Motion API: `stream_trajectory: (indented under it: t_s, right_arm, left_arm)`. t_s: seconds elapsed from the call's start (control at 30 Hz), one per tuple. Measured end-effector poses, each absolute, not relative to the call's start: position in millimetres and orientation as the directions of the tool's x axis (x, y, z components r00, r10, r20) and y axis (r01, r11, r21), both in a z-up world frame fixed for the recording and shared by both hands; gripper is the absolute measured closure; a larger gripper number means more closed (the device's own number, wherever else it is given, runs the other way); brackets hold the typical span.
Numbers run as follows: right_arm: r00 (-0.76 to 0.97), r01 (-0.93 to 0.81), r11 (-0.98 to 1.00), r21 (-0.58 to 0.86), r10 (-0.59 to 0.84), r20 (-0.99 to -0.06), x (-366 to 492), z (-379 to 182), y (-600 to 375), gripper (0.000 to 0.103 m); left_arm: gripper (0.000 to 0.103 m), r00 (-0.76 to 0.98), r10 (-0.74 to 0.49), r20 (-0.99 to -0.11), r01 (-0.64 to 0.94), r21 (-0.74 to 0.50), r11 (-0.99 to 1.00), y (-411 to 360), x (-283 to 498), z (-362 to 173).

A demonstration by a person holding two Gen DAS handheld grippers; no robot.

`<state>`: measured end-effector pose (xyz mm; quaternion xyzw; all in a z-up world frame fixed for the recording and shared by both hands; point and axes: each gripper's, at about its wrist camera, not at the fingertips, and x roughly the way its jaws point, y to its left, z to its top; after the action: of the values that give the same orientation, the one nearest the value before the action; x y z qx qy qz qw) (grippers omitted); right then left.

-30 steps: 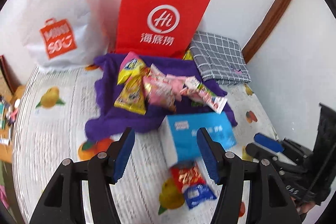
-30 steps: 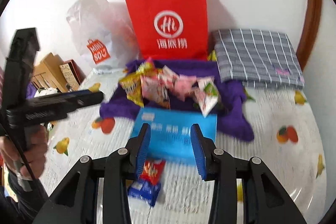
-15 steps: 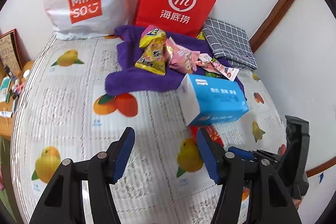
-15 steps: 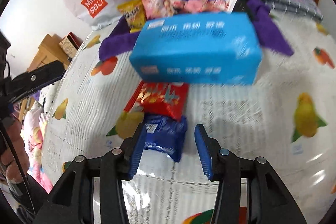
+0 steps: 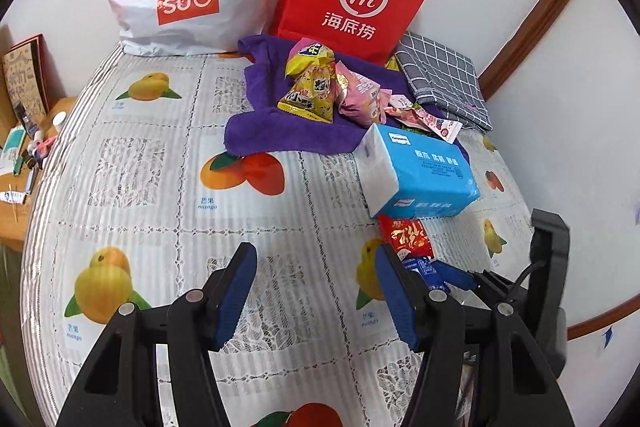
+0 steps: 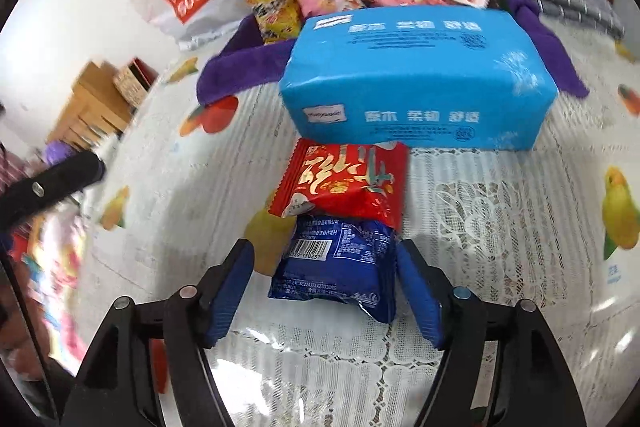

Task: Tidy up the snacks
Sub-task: 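Grasp the blue biscuit packet with the right tool, then grasp the red snack packet with the left tool while the right tool holds the blue packet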

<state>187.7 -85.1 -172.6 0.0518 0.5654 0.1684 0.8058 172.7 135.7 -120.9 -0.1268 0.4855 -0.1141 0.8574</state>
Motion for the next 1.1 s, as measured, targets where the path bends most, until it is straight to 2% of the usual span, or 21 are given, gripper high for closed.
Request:
stream_trajectory:
  t_s: [0.13, 0.17, 0.23, 0.33, 0.37, 0.47, 0.57, 0.67, 0.83, 1.1]
  right_arm:
    - [0.352, -0.197, 0.961, 0.192, 0.252, -0.901, 183.6, -174.1, -75.3, 0.027]
    - [0.366, -0.196, 0.967, 0.162, 0.226, -0.903, 182.5, -174.8, -72.0, 0.029]
    - [0.404, -0.190, 0.977, 0.092, 0.163, -0.900, 180.2, -176.4, -70.8, 0.044]
    - [0.434, -0.213, 0.973, 0.092, 0.178, -0.883, 174.7, -175.3, -77.6, 0.049]
    - [0.435, -0.215, 0.971, 0.105, 0.191, -0.880, 173.9, -174.8, -82.4, 0.053]
    - [0.410, -0.221, 0.957, 0.187, 0.266, -0.872, 168.8, -170.5, -99.6, 0.059]
    - [0.381, -0.228, 0.937, 0.266, 0.337, -0.861, 162.6, -166.9, -117.0, 0.060]
    - [0.384, -0.250, 0.931, 0.267, 0.349, -0.855, 151.7, -161.3, -128.0, 0.060]
    - [0.443, -0.276, 0.941, 0.196, 0.305, -0.843, 133.7, -149.9, -144.7, 0.060]
    - [0.530, -0.175, 0.976, 0.131, 0.206, -0.822, 136.2, -148.3, -206.8, 0.060]
  left_arm:
    - [0.044, 0.497, -0.313, -0.809, 0.060, -0.328, 0.943, 137.5, 169.5, -124.3]
    - [0.044, 0.494, -0.311, -0.812, 0.058, -0.327, 0.943, 137.6, 168.4, -125.5]
    - [0.044, 0.490, -0.305, -0.817, 0.054, -0.320, 0.946, 137.2, 166.5, -127.3]
    - [0.044, 0.485, -0.296, -0.823, 0.054, -0.309, 0.949, 134.4, 164.9, -129.5]
    - [0.044, 0.482, -0.294, -0.825, 0.056, -0.306, 0.950, 132.7, 164.8, -130.2]
    - [0.044, 0.474, -0.290, -0.831, 0.065, -0.296, 0.953, 124.2, 167.1, -132.9]
    - [0.044, 0.460, -0.298, -0.836, 0.076, -0.297, 0.952, 109.1, 173.0, -137.1]
    - [0.044, 0.443, -0.312, -0.840, 0.101, -0.299, 0.949, 88.2, 178.4, -142.1]
    - [0.044, 0.410, -0.348, -0.843, 0.144, -0.317, 0.938, 52.7, 185.8, -150.8]
    - [0.044, 0.365, -0.361, -0.858, 0.116, -0.343, 0.932, 22.7, 196.5, -171.9]
